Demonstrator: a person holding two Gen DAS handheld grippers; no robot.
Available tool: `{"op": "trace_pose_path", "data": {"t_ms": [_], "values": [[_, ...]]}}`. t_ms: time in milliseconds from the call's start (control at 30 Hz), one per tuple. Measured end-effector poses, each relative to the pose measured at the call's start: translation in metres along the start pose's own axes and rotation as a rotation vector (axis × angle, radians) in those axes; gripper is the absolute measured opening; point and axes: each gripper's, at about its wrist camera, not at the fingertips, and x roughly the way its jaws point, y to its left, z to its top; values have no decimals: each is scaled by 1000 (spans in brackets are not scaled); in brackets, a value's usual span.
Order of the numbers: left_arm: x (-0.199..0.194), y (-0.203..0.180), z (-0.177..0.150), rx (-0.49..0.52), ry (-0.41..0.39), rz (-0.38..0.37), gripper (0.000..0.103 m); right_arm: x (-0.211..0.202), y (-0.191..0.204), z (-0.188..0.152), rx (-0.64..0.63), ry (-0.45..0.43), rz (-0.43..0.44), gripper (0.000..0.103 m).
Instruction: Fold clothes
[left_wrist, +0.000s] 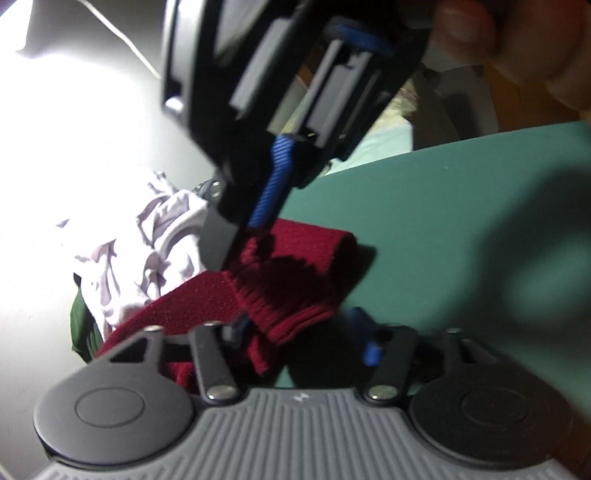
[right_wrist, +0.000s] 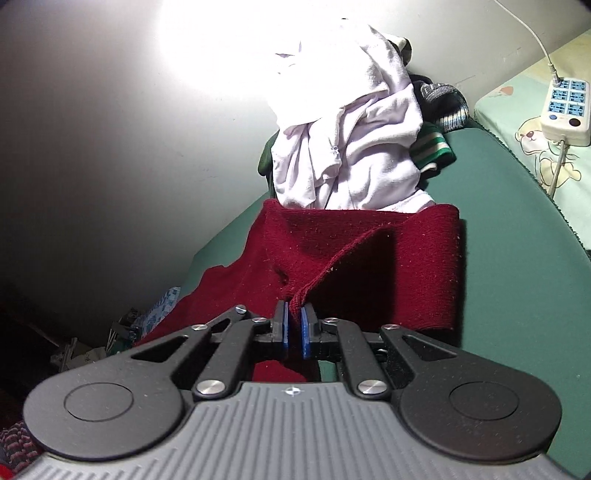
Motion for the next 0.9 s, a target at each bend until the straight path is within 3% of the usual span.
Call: {"op": "trace_pose_path", "data": {"t_ms": [133, 200, 267, 467, 633, 800, 900], "values": [[2, 12, -3, -55, 11, 62, 40, -4, -2, 1, -6, -20, -13, 12], [3, 19, -5, -82, 16, 92, 24, -6, -2, 1, -7, -34, -12, 15], [4, 22, -5, -117, 29, 91, 7, -9, -1, 0, -8, -55, -20, 33], [-5, 32, -2, -284, 16, 73, 6, -26, -5, -7, 17, -145, -42, 35], [-16, 69, -14, -578, 7, 46, 5, -34, -15, -30, 51, -188, -140, 36], [-25, 107, -34, -806, 14, 47, 5, -26, -11, -60, -3, -149, -233, 36], [-45, 139, -38, -906, -47, 69, 4, -13, 6, -72, -97, -82, -214, 35]]}}
